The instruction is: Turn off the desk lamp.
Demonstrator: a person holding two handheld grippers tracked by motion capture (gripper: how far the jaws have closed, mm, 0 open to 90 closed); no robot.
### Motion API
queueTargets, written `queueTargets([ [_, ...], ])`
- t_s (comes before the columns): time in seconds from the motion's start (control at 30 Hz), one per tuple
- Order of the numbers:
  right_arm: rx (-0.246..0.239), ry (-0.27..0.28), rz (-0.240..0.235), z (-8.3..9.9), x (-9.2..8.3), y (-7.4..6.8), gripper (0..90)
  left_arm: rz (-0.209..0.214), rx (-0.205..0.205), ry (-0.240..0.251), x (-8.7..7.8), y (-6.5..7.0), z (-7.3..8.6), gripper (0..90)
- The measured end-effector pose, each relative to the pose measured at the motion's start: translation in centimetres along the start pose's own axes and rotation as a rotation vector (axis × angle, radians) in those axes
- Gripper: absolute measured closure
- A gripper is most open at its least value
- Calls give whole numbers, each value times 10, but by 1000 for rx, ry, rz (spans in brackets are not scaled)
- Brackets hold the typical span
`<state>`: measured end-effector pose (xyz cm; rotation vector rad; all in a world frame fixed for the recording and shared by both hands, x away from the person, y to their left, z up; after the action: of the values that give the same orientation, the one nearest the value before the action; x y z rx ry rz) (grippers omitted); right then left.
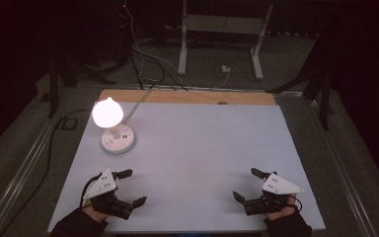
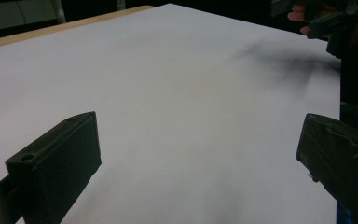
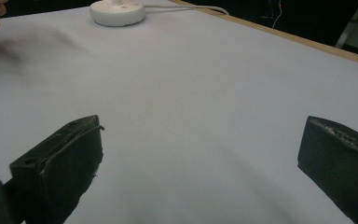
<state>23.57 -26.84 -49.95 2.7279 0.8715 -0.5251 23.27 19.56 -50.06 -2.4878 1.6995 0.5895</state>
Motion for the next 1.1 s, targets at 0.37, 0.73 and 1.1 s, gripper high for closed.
queueTargets([
  [0.37,-12,9,22,0,1,1,0,25,17,-25,3,3,0,4],
  [0.73,-11,34,8,-3,-1,-1,0,104,51,-67,6,14,-6,4],
  [1.1,4,66,1,-6,-5,-3,0,95,70,-21,4,23,-31,3],
])
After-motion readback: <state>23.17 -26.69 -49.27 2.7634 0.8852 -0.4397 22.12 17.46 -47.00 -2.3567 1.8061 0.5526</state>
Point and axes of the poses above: each handheld gripper's, and its own axes: x roughly forward along the jaws, z roughly out of its underside, y roughly to its right, the point moved 1 cm from there along x, roughly forward along the jaws, and after that the axes turned 11 degrees about z, right-handed, at the moved point
